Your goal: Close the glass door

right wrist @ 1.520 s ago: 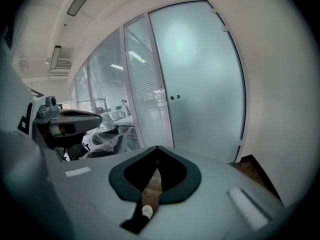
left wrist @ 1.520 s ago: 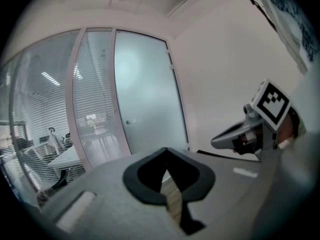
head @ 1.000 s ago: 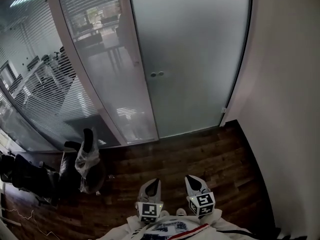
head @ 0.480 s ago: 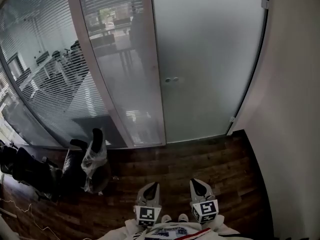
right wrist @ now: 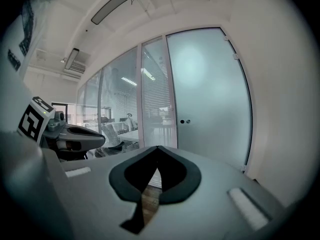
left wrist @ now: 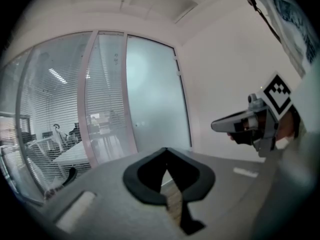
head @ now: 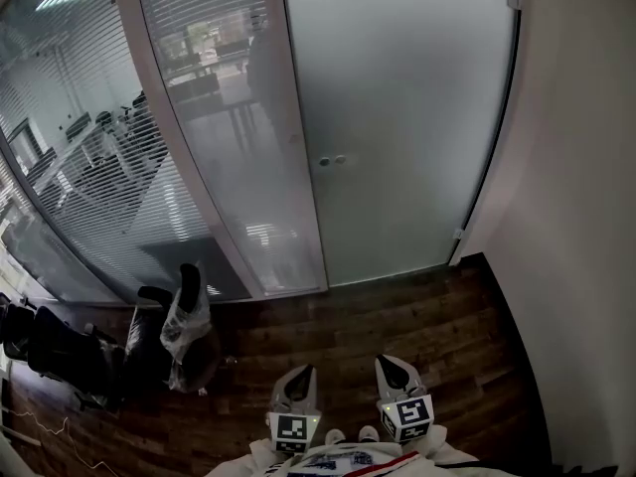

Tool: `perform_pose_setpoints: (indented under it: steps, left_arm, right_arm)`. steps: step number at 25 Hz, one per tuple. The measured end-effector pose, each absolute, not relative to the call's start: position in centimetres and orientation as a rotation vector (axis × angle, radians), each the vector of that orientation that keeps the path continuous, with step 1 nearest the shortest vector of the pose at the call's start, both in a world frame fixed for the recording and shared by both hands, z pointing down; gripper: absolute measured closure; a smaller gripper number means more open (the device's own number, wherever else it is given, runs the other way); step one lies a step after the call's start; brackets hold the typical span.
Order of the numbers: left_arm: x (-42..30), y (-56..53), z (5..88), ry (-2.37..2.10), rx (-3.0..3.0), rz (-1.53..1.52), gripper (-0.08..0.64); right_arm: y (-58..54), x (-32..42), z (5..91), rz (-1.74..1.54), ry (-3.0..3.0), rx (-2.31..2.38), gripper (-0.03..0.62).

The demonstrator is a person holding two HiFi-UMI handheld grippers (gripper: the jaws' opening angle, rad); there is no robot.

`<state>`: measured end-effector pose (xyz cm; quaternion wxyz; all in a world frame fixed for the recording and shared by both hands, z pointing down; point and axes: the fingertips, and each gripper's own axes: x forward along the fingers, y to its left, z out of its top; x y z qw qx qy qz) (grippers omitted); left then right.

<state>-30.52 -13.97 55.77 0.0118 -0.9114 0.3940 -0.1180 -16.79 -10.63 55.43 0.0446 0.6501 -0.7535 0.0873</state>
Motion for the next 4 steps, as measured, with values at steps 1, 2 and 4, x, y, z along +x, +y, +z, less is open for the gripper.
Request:
perform_pose_setpoints:
  steps: [1,2,4]
  left_arm:
    - [-30.23,-13.94,55.75,1.229,-2.848,-0.366,0.557]
    - [-29.96,-13.9,55.79,1.229,-2.852,-0.366,0.557]
    - [-29.48,-13.84,55.96,1.228,-2.855,-0.371,0.557]
  right_arm:
    - [-10.62,-16.59,55.52,0.271,-2.301,1.986,0.588]
    - [-10.61,-16.39,55.61,0.275,-2.301,1.985,0.588]
    - [-10.57,-16.0,55.79,0.281,-2.302,1.984,0.588]
